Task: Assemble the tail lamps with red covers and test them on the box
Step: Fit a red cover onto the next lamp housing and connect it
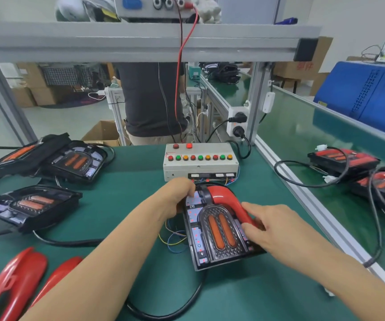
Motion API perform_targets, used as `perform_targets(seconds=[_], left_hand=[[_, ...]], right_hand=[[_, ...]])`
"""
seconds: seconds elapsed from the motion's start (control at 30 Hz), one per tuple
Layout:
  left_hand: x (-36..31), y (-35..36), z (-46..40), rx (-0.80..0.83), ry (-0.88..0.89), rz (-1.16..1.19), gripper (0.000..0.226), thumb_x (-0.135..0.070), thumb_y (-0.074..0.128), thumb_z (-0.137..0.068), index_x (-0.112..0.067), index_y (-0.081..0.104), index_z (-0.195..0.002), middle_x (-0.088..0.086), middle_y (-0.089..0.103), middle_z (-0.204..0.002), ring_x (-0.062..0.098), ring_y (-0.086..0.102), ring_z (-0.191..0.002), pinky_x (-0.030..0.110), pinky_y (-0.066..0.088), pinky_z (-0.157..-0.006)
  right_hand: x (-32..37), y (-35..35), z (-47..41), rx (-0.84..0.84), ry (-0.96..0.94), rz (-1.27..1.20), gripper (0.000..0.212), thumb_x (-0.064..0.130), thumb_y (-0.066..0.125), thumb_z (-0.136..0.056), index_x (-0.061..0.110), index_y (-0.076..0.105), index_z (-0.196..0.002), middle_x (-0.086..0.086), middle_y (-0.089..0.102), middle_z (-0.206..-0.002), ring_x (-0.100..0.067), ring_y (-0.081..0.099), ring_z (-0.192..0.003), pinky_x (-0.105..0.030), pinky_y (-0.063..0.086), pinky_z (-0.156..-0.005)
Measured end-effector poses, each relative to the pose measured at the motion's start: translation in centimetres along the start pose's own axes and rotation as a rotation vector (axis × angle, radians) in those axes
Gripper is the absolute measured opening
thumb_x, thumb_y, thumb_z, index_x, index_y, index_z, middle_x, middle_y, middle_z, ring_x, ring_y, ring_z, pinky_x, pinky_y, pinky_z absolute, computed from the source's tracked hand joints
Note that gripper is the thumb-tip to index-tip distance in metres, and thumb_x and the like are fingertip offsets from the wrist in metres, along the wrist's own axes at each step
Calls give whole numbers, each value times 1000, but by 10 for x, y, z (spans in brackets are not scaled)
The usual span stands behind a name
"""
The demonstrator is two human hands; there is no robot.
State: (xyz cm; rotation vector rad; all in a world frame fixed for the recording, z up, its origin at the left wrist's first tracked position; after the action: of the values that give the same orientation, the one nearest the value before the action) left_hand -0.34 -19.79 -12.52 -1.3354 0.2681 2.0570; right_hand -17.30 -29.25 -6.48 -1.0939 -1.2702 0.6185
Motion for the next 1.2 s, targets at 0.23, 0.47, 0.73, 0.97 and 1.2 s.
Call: perform_targets(seconds=[0.23, 0.47, 0.73, 0.97, 1.2], left_hand=[[0, 11, -3, 104, 27, 318, 31, -24, 78, -74, -8, 68, -98, 13, 73, -76, 24, 68, -56, 31, 56, -53], [-11, 4, 2, 58, 124, 356, 18, -16, 78, -74, -9, 69, -87, 10, 73, -70, 21, 68, -53, 29, 54, -46], [-21, 10, 6, 100, 166, 353, 19, -14, 78, -73, -7, 70, -88, 12, 73, -73, 22, 69, -56, 28, 53, -48], [-15, 10, 1, 62, 110, 395, 18, -12, 80, -69, -5, 70, -82, 15, 71, -69, 25, 66, -52, 31, 54, -49], [-8, 8, -4, 58, 83, 338, 27, -19, 79, -72, -7, 67, -93, 12, 73, -71, 24, 68, -54, 29, 54, -49]], right_hand=[[8, 8, 10, -81, -115, -71, 39, 45, 48, -94, 30, 50, -130, 10, 63, -86, -8, 53, -73, -28, 47, -74], [-14, 11, 14, -148, 36, -74, 49, 57, 50, -87, 53, 37, -134, 22, 45, -109, 0, 50, -96, -17, 39, -74], [-36, 47, 12, 175, 340, -959, 18, 16, 64, -90, 10, 71, -105, -6, 76, -98, -23, 73, -92, -40, 57, -88], [-43, 50, 9, 74, 396, -970, 12, 13, 69, -86, 11, 74, -97, -8, 77, -90, -30, 73, -88, -43, 56, -88], [-45, 52, 3, 134, 394, -917, 15, 20, 68, -87, 13, 72, -99, -3, 77, -90, -22, 73, -84, -36, 58, -79]])
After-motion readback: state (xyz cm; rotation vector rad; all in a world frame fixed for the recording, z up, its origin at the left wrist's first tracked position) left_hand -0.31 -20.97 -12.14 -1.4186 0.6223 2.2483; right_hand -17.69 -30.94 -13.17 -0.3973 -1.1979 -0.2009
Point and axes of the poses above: each hand's wrist, its own z-axis away from the middle knuckle, its own y-axis out of the palm, x = y × z, the point moved 9 cm from there along -z, towards the middle knuckle
